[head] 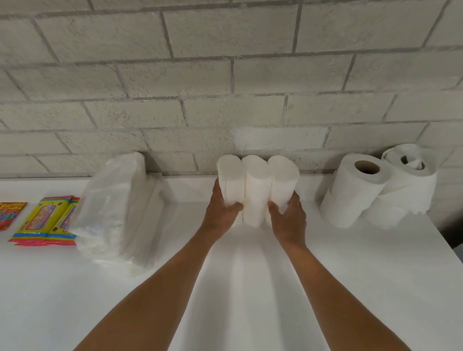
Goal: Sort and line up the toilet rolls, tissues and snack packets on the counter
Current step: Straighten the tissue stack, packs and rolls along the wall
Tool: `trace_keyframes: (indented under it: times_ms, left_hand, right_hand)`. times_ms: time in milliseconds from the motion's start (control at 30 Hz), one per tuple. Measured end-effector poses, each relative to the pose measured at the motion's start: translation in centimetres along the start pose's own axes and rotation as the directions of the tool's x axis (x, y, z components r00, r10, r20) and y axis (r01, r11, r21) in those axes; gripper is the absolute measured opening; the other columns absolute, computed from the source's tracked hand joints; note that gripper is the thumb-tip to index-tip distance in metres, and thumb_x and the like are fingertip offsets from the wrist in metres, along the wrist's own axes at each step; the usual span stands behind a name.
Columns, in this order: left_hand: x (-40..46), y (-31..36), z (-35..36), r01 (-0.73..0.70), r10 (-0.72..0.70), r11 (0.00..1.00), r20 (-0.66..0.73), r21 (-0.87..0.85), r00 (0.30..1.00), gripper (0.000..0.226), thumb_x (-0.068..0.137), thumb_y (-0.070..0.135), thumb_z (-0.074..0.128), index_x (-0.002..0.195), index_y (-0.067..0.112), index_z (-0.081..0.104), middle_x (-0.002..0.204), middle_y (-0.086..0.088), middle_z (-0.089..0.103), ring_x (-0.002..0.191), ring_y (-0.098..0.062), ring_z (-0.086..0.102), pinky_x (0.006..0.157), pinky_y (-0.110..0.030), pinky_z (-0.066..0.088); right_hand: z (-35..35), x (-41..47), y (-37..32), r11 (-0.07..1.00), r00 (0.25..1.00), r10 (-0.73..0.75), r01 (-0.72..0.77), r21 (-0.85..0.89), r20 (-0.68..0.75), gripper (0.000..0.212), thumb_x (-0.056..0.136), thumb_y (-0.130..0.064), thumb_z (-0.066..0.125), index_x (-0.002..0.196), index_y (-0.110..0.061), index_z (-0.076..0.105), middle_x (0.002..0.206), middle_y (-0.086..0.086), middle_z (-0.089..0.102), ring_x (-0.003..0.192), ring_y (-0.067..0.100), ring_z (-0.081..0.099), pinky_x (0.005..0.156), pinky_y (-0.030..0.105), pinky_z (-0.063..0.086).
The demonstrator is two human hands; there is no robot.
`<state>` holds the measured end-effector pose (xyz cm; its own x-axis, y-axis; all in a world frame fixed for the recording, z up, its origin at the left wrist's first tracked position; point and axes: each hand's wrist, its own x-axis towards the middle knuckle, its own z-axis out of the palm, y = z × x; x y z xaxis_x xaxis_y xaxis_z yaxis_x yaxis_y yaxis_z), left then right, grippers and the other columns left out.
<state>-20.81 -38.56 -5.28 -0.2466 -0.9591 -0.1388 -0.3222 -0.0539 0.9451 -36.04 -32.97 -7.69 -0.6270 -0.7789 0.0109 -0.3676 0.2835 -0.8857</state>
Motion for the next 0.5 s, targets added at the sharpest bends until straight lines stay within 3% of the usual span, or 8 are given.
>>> trace_keyframes:
  times_ms: [300,400,500]
  left_hand:
    - [0.1,-0.3,-0.8,0.055,-0.056,0.998,0.029,0.03,0.998,0.091,0.066,0.021,0.068,0.145,0.038,0.027,0.137,0.008,0.05,0.127,-0.021,0.049,0.104,-0.044,0.044]
    - [-1.1,0.1,-1.3,0.129,-0.128,0.985,-0.015,0.112,0.992,0.101,0.074,0.026,0.069,0.156,0.034,0.011,0.156,0.001,0.034,0.138,-0.026,0.041,0.107,-0.04,0.042]
    - [-3.1,0.5,-2.1,0.167,-0.158,0.961,-0.056,0.222,0.986,0.097,0.086,0.026,0.065,0.159,0.029,0.002,0.163,-0.002,0.018,0.144,-0.025,0.032,0.096,-0.03,0.035]
  right_hand:
    - [-1.1,0.0,0.0,0.999,0.99,0.045,-0.043,-0.022,0.134,0.08,0.08,-0.027,0.075,0.148,-0.02,0.033,0.139,0.005,0.051,0.128,0.027,0.049,0.104,0.043,0.042]
    - [-1.7,-0.6,0.4,0.993,0.98,0.115,-0.113,-0.02,0.161,0.09,0.082,-0.028,0.075,0.155,-0.018,0.021,0.151,0.007,0.039,0.138,0.028,0.04,0.111,0.044,0.037]
    - [-2.0,-2.4,0.7,0.978,0.963,0.206,-0.209,0.001,0.175,0.092,0.086,-0.028,0.072,0.157,-0.016,0.015,0.157,0.009,0.03,0.142,0.03,0.035,0.113,0.044,0.035]
